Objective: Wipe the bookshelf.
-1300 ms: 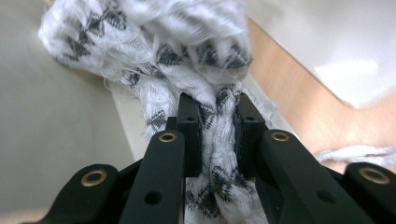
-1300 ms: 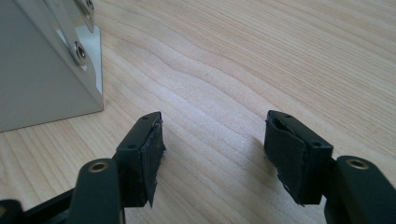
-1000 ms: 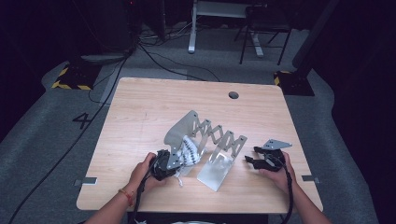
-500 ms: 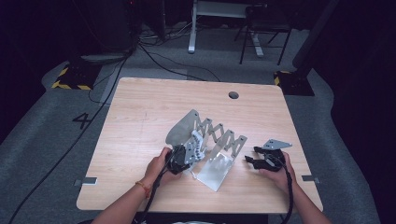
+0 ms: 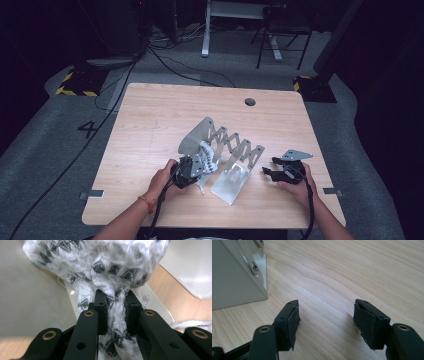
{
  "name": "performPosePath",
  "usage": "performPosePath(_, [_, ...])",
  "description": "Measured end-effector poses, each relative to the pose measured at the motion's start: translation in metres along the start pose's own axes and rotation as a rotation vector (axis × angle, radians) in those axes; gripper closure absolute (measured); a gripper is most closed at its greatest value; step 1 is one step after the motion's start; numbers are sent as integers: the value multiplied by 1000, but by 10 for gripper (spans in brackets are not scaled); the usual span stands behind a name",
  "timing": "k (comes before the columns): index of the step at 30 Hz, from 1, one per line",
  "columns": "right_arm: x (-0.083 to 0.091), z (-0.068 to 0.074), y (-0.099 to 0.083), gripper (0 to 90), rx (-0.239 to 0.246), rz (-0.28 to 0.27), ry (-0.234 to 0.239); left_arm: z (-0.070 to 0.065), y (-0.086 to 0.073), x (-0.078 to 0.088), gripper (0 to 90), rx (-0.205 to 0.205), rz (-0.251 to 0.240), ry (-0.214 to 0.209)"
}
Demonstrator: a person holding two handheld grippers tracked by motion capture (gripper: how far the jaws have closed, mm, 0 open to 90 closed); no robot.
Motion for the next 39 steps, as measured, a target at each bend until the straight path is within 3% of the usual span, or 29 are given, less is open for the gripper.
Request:
performPosePath(7, [0,0,0,378,0,0,0,0,-18,18,769,30,9,-45])
performPosePath(13, [0,0,0,378,0,0,0,1,-28,25,767,70,2,-49])
performPosePath(28, [0,0,0,377,0,0,1,-4,10,-7,761,44,10,17])
performPosePath(32, [0,0,0,376,0,0,-1,-3,17,-16,763,91,-8,12])
performPosePath(37, [0,0,0,376,0,1,-1,-3,26,-24,762,59,-12,40])
performPosePath(39, [0,0,0,375,-1,0,-1,-2,28,-28,762,74,-27,46])
Point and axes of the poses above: each handheld gripper's, and its own axes: x roughly backward along the jaws, y roughly out of its top, z roughly to its left, the point moved 3 cm from there along -x, roughly forward along the jaws, and after that the axes turned 8 degrees about x, right-handed, at the moved point
